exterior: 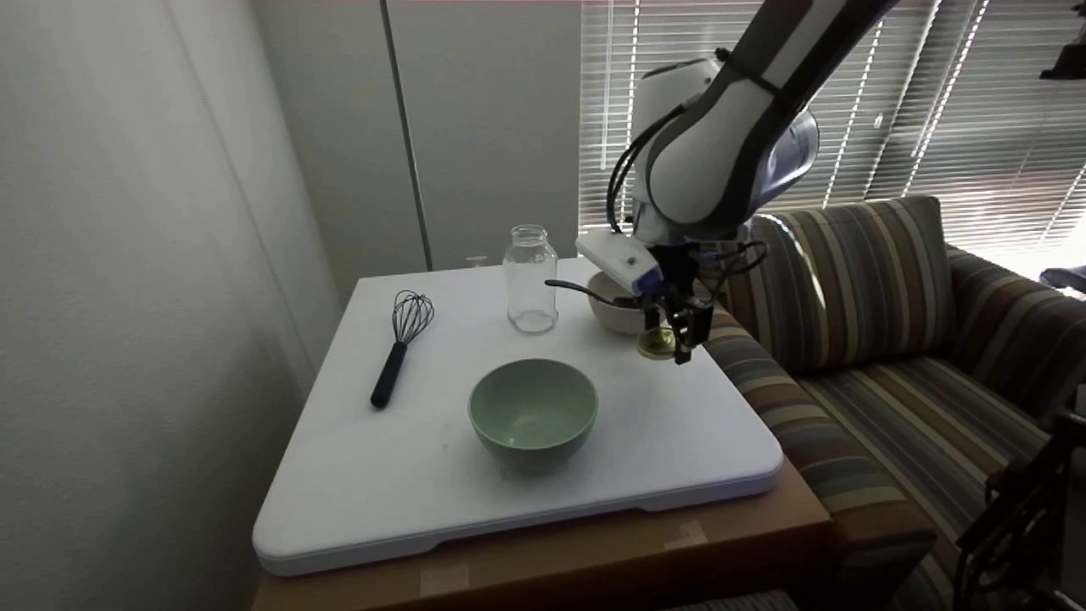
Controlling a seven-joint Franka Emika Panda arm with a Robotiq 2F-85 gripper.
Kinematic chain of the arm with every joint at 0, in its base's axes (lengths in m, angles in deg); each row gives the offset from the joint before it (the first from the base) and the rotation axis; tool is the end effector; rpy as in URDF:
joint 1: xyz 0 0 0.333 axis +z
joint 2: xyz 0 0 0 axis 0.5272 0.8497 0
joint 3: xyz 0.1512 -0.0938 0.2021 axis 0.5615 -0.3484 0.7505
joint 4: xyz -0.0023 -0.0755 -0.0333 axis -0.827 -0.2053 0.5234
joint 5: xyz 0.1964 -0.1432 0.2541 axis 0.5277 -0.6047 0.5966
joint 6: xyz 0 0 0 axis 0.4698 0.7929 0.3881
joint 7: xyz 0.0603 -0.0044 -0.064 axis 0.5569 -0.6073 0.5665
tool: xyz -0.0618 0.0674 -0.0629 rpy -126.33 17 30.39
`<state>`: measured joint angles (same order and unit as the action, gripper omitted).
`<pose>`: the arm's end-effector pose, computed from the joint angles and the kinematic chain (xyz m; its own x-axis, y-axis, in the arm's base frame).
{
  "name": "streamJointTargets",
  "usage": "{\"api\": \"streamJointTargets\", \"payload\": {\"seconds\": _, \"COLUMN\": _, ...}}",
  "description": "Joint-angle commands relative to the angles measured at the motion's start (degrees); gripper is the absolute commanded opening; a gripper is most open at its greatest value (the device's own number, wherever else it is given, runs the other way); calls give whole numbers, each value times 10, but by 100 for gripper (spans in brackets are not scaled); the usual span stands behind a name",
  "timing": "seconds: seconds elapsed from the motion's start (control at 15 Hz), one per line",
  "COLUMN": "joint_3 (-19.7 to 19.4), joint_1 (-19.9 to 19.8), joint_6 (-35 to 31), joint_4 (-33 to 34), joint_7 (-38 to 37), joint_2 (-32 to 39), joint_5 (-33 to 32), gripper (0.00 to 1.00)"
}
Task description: Remove the lid from the bottle and put it on the table
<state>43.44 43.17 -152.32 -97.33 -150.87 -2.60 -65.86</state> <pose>0.5424 0.0183 0.1109 -0.3211 -0.9436 0.0802 -0.9458 0.3239 0.0242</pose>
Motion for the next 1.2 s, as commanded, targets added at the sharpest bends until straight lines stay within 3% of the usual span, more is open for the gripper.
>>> {"api": "streamJointTargets", "payload": {"seconds": 0.0, "joint_3": 19, "joint_1": -6, "joint_6": 16, "joint_4": 28, "joint_7": -7, "joint_2": 35, "joint_5": 18, "gripper": 47}}
{"api": "streamJointTargets", "payload": {"seconds": 0.47, "joint_3": 29, "joint_1": -10, "joint_6": 12, "joint_4": 102, "joint_7": -69, "joint_2": 97, "joint_5": 57, "gripper": 47}}
{"api": "streamJointTargets", "payload": {"seconds": 0.87, "joint_3": 45, "joint_1": -36, "joint_6": 64, "joint_4": 159, "joint_7": -103, "joint_2": 133, "joint_5": 98, "gripper": 47}}
{"api": "streamJointTargets", "payload": {"seconds": 0.93, "joint_3": 45, "joint_1": -36, "joint_6": 73, "joint_4": 165, "joint_7": -107, "joint_2": 134, "joint_5": 98, "gripper": 93}}
{"api": "streamJointTargets", "payload": {"seconds": 1.13, "joint_3": 40, "joint_1": -28, "joint_6": 85, "joint_4": 172, "joint_7": -124, "joint_2": 128, "joint_5": 90, "gripper": 100}}
